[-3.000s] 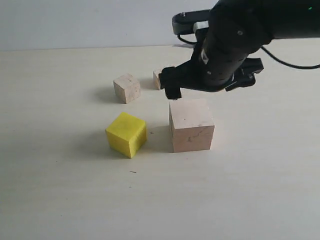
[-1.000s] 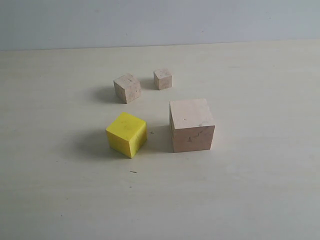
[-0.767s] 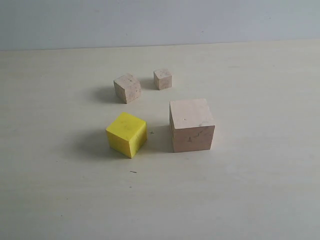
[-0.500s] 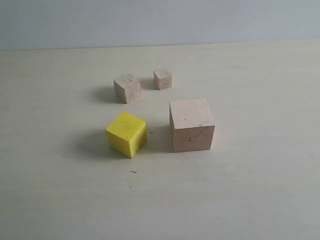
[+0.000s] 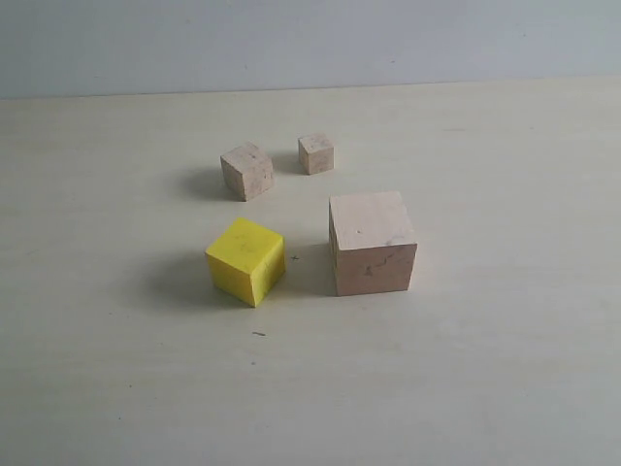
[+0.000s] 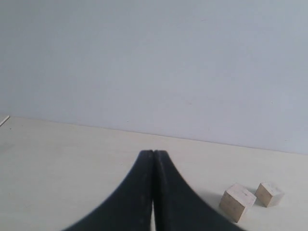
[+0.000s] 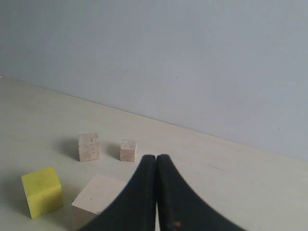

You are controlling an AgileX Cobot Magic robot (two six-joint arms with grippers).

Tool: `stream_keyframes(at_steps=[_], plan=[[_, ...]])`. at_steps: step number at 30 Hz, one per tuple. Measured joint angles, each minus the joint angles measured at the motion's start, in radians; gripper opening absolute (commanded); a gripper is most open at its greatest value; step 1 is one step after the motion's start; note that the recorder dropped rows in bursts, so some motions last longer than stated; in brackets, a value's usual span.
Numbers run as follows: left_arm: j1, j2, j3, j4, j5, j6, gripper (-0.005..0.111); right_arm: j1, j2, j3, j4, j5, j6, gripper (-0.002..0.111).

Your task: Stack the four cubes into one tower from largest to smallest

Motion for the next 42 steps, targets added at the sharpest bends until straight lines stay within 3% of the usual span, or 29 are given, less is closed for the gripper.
stream_keyframes(at_steps=[28,37,39,42], plan=[[0.0,0.002,0.0,0.0,-0.004,0.0,0.0,0.0,0.0,0.022,0.0,-0.008,0.002,0.0],[-0.005,0.132,0.001,-0.026,0.007,0.047,0.001,0.0,0.0,0.022,-0.002,-0.008,0.002,0.0],[-0.029,0.183,0.001,-0.053,0.016,0.097,0.007,0.0,0.0,0.022,-0.002,-0.008,0.002,0.0],[-0.076,0.27,0.001,-0.071,0.029,0.156,0.03,0.0,0.0,0.022,-0.002,-0.008,0.002,0.0]])
